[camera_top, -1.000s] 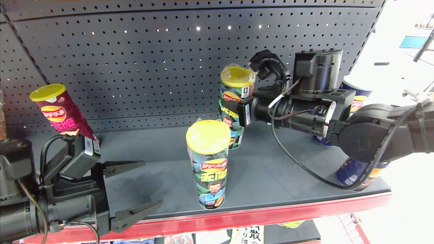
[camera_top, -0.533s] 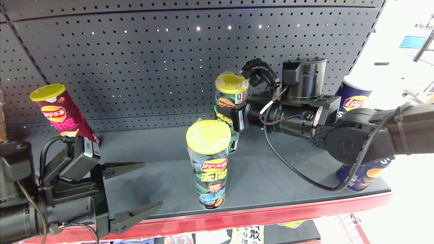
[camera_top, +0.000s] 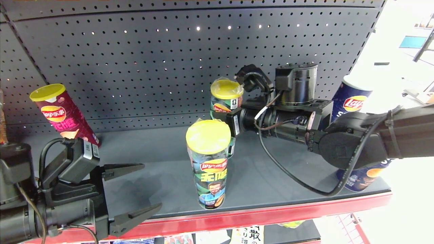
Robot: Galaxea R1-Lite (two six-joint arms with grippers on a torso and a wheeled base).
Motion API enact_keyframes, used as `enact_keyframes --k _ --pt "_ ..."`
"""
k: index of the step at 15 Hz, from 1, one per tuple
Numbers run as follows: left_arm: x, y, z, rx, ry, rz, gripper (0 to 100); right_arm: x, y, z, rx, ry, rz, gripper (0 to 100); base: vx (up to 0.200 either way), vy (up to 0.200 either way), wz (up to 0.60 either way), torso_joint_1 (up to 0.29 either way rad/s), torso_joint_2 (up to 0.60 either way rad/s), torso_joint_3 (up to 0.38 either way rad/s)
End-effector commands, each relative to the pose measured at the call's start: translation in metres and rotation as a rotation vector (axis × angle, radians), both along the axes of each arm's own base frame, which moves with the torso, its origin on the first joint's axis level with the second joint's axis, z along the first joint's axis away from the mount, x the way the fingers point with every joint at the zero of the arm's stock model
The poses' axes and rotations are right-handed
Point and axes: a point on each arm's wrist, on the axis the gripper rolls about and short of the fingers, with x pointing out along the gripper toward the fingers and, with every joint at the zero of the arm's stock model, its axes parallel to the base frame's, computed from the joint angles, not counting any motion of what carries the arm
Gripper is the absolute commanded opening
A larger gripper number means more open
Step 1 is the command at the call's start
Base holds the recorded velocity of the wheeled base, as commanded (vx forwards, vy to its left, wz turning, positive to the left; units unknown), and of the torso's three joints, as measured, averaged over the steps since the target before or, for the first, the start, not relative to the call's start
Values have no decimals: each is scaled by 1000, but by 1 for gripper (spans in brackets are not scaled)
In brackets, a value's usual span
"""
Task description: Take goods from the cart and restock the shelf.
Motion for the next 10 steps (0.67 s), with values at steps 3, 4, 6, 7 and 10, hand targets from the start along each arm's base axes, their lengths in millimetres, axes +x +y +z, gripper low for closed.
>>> enact_keyframes --k 3,4,6,7,10 --pt "-1 0 -2 2 5 0 100 -1 3 -2 -4 4 6 0 0 0 0 0 0 0" --pt "-1 0 -2 2 5 0 100 -1 3 -2 -4 4 6 0 0 0 0 0 0 0" --pt "-1 0 -2 2 5 0 100 0 4 -5 -9 9 3 100 0 0 0 0 0 0" --pt "-2 0 -2 2 7 0 100 0 3 -5 -10 10 3 100 0 0 0 0 0 0" --pt "-2 1 -3 4 9 0 100 -4 7 -4 2 16 10 100 0 0 0 0 0 0"
